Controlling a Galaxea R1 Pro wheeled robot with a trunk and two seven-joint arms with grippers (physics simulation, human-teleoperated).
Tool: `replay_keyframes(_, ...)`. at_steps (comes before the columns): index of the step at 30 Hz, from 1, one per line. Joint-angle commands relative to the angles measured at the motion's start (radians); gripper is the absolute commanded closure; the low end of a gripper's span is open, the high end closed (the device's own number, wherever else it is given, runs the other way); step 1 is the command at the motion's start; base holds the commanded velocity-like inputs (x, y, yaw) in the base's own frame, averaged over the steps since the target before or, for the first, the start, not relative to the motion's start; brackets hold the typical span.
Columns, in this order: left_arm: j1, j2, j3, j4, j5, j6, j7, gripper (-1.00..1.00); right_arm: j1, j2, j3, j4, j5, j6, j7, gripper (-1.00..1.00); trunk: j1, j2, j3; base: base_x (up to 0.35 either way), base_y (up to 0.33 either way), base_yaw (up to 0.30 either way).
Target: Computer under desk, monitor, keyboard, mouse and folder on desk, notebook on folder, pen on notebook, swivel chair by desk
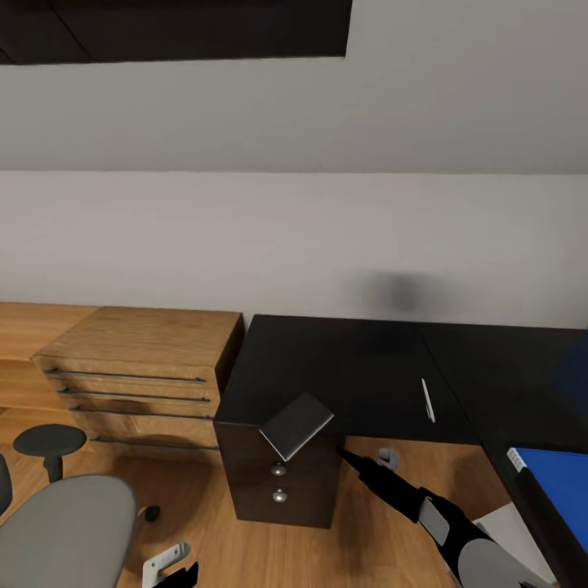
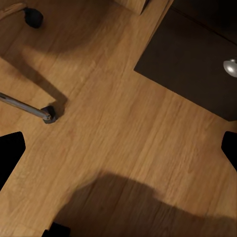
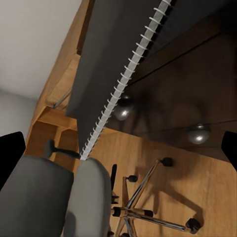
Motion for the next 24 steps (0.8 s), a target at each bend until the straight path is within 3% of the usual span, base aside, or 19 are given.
replay_keyframes(1,0.000,0.000,-0.001,-0.002,0.009,0.006,0.004,-1.00,-0.001,0.000,0.000,0.000,-0.009,0.010,0.002,-1.00,0.004,-0.008,-0.004,0.000,0.000,0.000)
replay_keyframes(24,0.000,0.002,-0.001,-0.002,0.009,0.006,0.002,-1.00,-0.001,0.007,0.005,0.001,-0.003,0.007,0.007,-1.00,0.092,-0.169,-0.076,0.000,0.000,0.000)
